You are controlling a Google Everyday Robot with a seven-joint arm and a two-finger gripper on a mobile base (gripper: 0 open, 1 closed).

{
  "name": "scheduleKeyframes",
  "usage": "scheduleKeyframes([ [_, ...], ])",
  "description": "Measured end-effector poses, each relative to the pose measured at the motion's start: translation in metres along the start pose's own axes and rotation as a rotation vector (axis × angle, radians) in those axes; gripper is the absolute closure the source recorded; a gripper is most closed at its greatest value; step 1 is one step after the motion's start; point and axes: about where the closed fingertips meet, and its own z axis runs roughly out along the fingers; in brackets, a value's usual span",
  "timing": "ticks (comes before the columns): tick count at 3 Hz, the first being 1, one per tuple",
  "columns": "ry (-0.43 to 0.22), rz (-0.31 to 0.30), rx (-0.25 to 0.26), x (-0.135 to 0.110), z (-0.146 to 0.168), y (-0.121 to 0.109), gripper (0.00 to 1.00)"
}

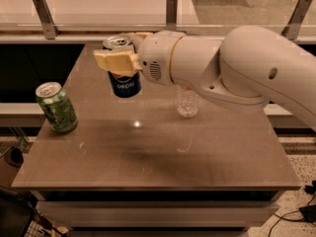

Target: Move pepsi can near green can

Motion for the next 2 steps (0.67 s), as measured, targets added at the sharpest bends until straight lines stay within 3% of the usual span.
scheduleKeyframes([
  [2,-0.014,0.048,0.025,0.054,0.015,0.011,1.0],
])
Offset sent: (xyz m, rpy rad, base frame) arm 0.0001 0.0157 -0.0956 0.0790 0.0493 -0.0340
